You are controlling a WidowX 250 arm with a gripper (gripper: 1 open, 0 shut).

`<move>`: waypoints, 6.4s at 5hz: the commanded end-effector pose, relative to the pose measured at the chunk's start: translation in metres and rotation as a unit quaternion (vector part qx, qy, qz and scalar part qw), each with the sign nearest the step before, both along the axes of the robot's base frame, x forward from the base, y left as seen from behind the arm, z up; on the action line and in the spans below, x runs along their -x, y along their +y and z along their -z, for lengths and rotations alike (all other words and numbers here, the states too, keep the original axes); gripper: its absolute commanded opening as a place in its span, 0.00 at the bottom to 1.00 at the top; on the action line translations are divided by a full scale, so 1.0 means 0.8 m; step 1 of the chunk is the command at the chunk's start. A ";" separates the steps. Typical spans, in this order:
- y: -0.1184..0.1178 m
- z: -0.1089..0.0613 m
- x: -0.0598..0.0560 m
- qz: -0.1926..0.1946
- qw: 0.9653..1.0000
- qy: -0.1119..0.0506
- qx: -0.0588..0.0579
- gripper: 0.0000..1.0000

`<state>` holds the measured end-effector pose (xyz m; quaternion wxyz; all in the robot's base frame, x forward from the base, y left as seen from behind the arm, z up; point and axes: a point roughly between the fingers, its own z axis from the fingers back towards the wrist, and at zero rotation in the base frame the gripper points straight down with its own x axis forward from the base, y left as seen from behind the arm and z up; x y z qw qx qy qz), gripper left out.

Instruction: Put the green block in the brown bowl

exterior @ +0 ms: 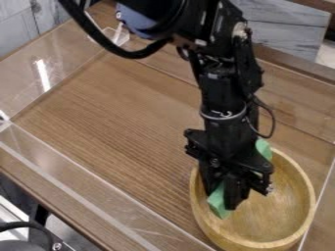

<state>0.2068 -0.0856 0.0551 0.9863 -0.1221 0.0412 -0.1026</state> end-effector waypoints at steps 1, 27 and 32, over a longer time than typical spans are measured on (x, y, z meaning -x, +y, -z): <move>0.000 -0.012 -0.009 -0.005 1.000 -0.014 0.009 0.00; -0.022 -0.002 -0.017 -0.010 0.997 0.059 0.055 0.00; -0.018 0.000 -0.019 -0.016 0.995 0.072 0.064 0.00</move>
